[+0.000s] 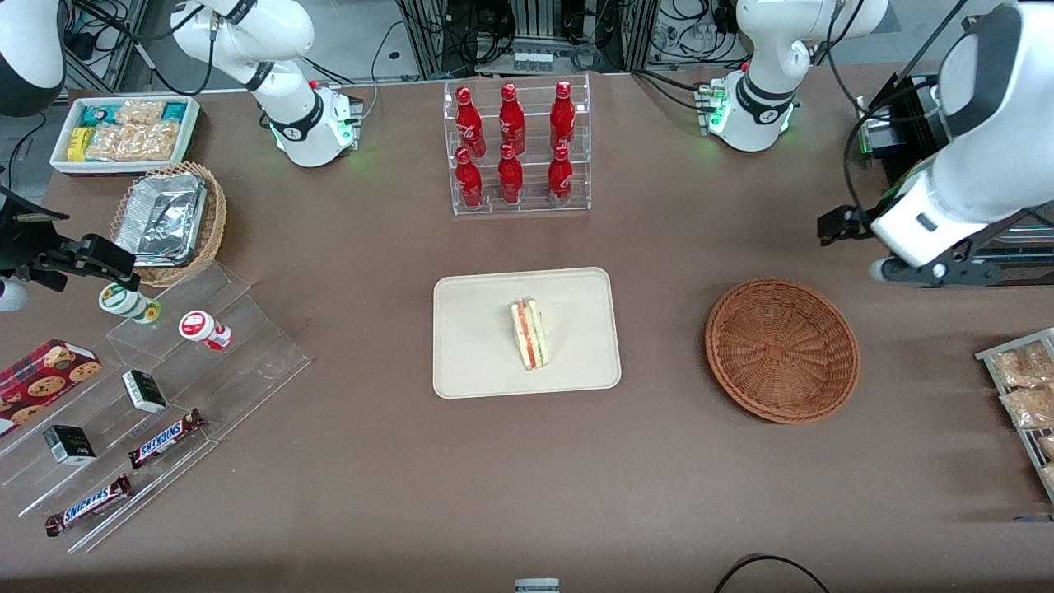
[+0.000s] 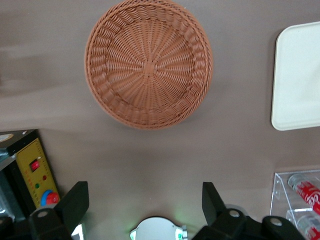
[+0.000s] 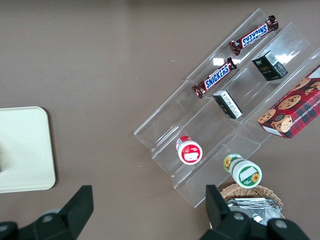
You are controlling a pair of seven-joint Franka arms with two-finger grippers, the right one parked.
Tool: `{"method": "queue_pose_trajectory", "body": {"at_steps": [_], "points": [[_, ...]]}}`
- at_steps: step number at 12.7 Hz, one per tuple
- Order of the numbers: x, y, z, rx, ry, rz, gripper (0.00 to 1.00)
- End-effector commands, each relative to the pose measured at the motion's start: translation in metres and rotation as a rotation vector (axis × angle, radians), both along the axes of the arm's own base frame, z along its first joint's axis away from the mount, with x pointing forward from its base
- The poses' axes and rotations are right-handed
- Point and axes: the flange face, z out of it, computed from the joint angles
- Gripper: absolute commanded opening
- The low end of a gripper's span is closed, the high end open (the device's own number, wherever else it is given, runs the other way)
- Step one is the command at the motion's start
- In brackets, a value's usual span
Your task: Place sandwich from basket to tray
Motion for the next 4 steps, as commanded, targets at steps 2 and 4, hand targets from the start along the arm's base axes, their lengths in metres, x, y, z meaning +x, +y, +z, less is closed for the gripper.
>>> {"method": "queue_pose_trajectory", "body": {"at_steps": [2,4], "points": [[-0.026,0.012,0.029,-0.005,-0.012,-0.013,1.0],[-0.029,0.016,0.044,-0.015,-0.015,-0.035,1.0]]}}
